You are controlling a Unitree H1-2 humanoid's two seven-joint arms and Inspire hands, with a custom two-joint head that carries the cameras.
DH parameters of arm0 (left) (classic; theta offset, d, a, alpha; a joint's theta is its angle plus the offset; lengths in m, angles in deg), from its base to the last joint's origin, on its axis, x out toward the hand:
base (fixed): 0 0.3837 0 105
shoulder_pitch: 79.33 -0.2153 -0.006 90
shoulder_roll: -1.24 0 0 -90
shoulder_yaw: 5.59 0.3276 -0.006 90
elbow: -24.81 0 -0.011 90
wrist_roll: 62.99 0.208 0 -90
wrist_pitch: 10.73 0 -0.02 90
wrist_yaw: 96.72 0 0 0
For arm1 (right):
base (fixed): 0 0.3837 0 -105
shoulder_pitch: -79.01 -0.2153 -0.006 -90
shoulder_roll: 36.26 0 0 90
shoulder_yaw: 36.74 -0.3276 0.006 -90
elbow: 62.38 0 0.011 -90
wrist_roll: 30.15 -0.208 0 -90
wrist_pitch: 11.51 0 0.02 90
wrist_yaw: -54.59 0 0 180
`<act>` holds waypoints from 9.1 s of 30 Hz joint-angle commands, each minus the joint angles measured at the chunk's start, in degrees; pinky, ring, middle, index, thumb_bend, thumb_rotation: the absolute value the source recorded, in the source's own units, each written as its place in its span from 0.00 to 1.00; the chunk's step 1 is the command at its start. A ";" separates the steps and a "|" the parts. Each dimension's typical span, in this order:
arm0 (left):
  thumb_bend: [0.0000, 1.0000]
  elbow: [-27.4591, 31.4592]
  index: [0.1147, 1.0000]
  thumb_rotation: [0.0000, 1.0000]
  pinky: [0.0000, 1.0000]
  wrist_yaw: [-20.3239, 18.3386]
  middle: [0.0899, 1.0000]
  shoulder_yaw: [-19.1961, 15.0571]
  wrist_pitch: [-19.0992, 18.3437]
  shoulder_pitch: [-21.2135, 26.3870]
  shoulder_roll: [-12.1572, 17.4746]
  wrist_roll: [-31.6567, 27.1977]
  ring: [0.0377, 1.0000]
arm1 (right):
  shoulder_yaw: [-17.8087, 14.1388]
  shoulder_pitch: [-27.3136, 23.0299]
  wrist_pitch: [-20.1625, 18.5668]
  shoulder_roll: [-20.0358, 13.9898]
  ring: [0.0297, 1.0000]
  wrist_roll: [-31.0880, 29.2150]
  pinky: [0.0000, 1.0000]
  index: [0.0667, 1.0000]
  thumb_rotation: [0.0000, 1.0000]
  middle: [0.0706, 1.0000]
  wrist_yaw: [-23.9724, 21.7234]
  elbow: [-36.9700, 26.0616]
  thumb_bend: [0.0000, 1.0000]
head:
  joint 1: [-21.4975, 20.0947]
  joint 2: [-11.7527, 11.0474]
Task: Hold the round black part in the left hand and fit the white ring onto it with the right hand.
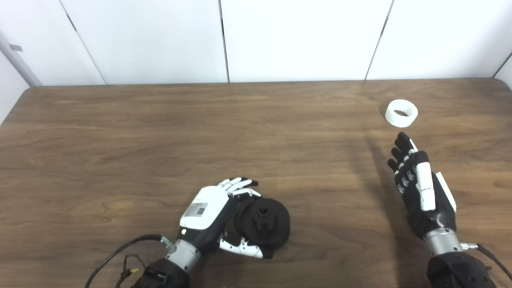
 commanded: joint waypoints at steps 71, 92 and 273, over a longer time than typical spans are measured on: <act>0.85 -14.62 0.55 0.19 0.88 9.82 0.84 -1.46 14.09 -2.59 -2.24 5.56 0.89 | 1.23 1.29 8.29 1.95 1.00 2.62 0.98 0.97 0.93 1.00 -0.69 2.58 0.62 | -8.21 -15.01; 0.88 -18.33 0.52 0.12 0.86 13.27 0.82 -1.77 16.95 -2.42 -2.05 5.27 0.87 | 3.32 1.80 13.80 3.42 0.95 4.63 0.93 0.93 0.87 0.96 1.63 6.93 0.62 | -12.42 -20.69; 0.85 -6.72 0.52 0.19 0.88 7.27 0.81 -2.76 12.05 -7.78 -2.01 7.46 0.88 | 21.84 -48.36 -9.28 -28.57 0.99 49.50 0.96 0.46 0.15 0.88 -13.85 39.90 0.54 | -10.37 -13.51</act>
